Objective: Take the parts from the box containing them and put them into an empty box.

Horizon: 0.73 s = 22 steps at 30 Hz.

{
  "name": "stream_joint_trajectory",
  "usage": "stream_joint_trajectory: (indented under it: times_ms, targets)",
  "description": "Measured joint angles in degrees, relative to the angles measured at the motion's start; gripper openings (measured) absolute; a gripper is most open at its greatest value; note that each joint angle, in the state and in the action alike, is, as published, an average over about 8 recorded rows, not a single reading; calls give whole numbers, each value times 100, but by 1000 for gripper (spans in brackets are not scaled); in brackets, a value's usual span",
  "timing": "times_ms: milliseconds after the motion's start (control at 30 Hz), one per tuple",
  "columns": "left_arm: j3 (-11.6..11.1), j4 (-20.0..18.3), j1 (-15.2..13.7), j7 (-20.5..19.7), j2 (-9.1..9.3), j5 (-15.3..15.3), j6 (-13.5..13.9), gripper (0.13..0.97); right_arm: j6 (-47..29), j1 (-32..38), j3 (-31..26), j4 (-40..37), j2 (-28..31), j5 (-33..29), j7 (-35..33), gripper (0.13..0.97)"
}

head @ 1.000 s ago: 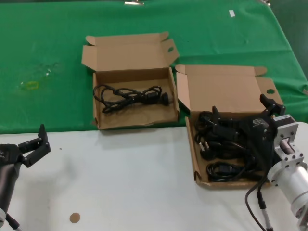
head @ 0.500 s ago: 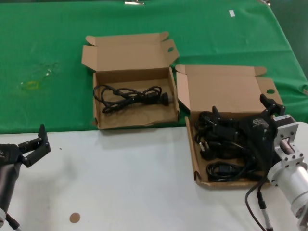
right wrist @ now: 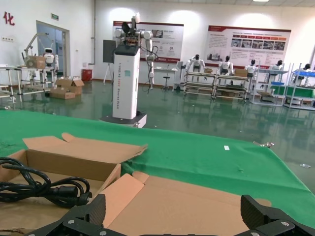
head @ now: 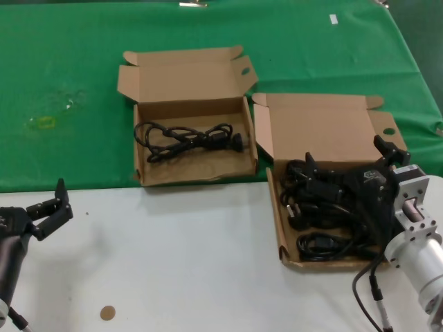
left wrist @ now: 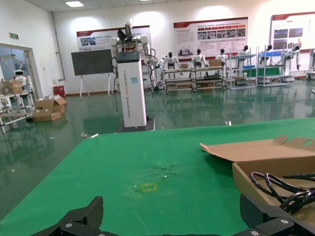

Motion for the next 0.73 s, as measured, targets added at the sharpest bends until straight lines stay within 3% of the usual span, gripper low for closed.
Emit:
stream_joint_trajectory:
  times_ms: [733]
  targets:
    - [0,0,0,0,0,0,0,966,0,0,0,0,0,0,0,966]
